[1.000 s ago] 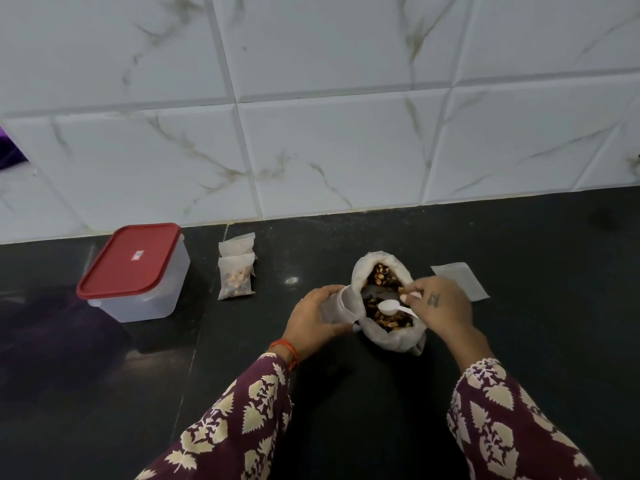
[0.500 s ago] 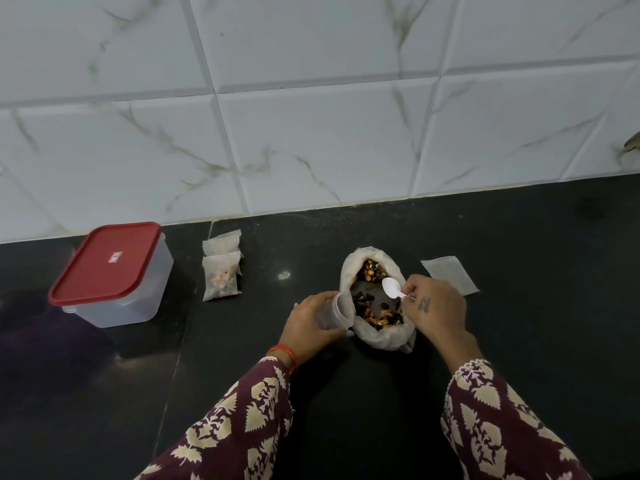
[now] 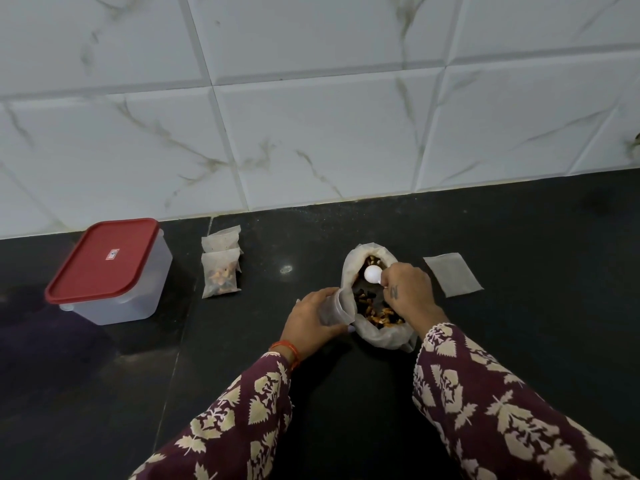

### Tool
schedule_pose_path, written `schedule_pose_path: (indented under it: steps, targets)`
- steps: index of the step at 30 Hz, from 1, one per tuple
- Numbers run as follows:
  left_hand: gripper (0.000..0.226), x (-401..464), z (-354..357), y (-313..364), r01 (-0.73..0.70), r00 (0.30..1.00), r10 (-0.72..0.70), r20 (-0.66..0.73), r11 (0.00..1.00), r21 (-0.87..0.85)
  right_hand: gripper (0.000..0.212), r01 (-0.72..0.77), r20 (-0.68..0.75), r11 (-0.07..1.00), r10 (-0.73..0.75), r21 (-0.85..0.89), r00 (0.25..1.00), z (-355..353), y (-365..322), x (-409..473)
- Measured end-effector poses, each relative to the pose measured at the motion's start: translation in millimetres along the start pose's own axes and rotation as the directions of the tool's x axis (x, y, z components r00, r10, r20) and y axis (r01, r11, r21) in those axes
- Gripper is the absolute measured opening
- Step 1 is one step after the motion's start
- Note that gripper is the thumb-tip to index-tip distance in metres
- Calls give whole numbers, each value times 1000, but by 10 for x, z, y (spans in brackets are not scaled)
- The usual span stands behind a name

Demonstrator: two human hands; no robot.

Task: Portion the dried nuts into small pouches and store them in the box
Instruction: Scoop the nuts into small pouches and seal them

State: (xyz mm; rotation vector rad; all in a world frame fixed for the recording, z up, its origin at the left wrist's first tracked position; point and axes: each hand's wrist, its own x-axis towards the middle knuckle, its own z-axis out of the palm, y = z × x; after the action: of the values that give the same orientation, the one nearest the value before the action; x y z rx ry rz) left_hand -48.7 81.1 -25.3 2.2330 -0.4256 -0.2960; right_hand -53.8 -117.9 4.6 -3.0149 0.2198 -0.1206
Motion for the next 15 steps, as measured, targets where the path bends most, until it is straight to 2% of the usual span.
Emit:
schedule_pose_path:
  steps: [3,5,8,10,15]
  targets:
    - [74,0,-5,-2,3,1000,-3,11,1000,-2,19,-11,83,999,8,42,996,-42,31,25]
    - [75,6,-4,-8,-3,1000,3,6,1000,2,15,-18,88,996,10,89,996,-81,59,21]
    - [75,10,12,-21,-5,1000,5,-2,1000,1,14,-32,-89,985,47,167,995,-126,100,20]
    - [75,1,16,-20,-9,1000,9,-1,1000,-2,14,-32,-155,983,60,179,986,-109,100,45]
    - [74,3,16,-18,-15,1000,15,1,1000,6,18,-33,-12,995,34,92,999,15,71,115]
